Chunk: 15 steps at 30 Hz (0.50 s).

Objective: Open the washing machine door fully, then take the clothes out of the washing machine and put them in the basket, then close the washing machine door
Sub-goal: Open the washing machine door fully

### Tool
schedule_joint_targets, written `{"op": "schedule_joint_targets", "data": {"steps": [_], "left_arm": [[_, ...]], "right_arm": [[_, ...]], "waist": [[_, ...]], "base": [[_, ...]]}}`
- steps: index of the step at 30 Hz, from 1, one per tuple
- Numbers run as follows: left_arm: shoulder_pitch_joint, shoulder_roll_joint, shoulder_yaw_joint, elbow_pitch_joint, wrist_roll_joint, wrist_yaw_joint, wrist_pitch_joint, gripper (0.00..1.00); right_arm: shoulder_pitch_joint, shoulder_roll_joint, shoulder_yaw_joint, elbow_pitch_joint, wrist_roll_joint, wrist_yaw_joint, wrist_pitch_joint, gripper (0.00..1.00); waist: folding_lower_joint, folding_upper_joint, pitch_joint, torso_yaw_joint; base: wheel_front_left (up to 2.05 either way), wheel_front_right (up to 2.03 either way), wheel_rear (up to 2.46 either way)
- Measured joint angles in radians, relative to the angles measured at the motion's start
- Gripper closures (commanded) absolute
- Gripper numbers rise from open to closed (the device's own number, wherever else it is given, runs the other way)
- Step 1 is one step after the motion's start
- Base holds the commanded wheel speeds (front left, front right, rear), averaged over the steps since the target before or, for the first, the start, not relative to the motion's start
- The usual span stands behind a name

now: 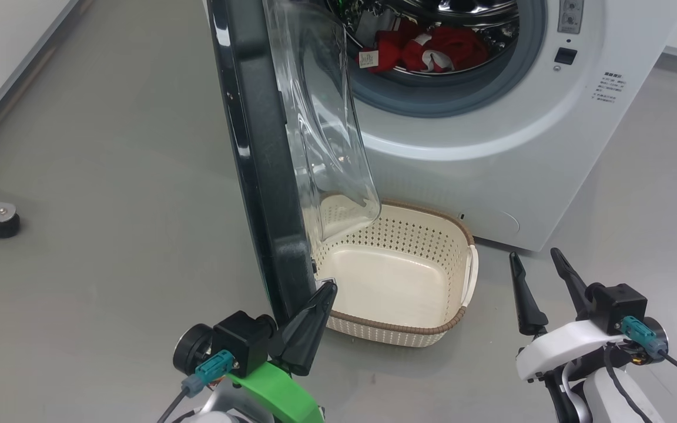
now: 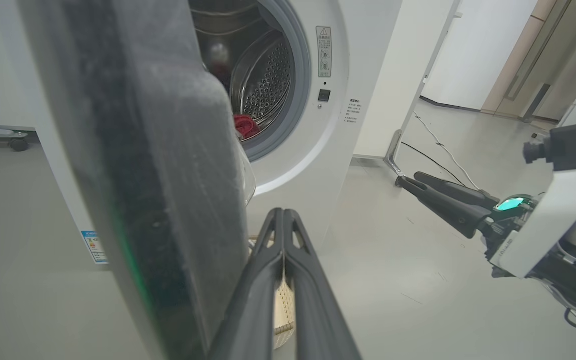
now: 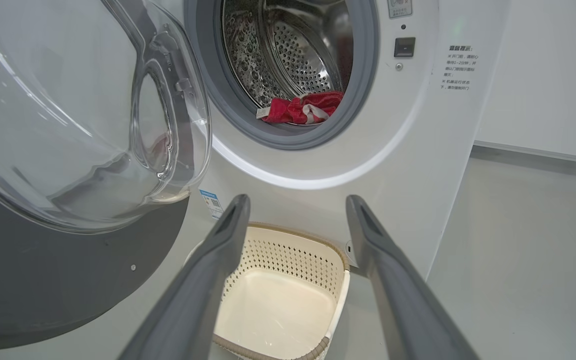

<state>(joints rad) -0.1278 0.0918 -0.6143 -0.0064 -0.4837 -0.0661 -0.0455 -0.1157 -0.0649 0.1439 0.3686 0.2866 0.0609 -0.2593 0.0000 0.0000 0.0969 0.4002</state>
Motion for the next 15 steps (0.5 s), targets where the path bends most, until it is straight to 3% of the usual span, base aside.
{"op": "schedule_joint_targets", "data": {"steps": [15], "left_arm": [[-0.017,-0.008,0.038,0.047,-0.002,0.036,-0.030,1.00]], "right_arm": [[-0.004,0.003,-0.015,0.009,-0.007,0.016,0.000,0.00]], "waist": [[0.0000,0.0000,0.008,-0.003]], "base": [[0.00,0.00,0.00]]}}
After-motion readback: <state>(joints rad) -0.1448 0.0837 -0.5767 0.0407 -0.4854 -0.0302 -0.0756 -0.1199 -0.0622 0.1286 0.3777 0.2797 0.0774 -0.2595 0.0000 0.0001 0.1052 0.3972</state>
